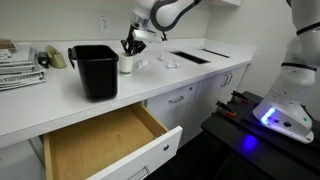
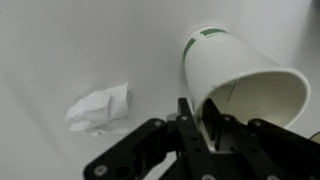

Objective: Pick up the cup and pour its contents on the countertop.

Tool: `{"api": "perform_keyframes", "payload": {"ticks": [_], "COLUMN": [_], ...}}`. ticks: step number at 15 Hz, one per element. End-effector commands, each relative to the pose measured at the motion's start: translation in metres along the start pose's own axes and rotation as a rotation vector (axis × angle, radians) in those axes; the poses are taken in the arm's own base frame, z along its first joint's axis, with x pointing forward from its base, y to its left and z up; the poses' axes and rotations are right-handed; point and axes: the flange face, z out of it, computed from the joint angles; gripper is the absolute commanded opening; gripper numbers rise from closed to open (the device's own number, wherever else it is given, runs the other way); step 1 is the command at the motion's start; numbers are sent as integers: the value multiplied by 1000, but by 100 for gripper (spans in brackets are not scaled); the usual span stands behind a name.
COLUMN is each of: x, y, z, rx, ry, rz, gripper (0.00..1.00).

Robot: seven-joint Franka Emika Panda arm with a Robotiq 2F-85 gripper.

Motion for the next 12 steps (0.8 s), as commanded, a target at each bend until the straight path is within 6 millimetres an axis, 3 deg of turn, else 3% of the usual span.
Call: {"api": "perform_keyframes", "payload": {"ticks": [1, 5, 12], "x": [4, -1, -1], "y": [-8, -15, -30], "z": [-3, -17, -66], "rx": [-2, -3, -129], "ry": [-14, -12, 19], "rz": [-11, -105, -467], "gripper": [0, 3, 3]}}
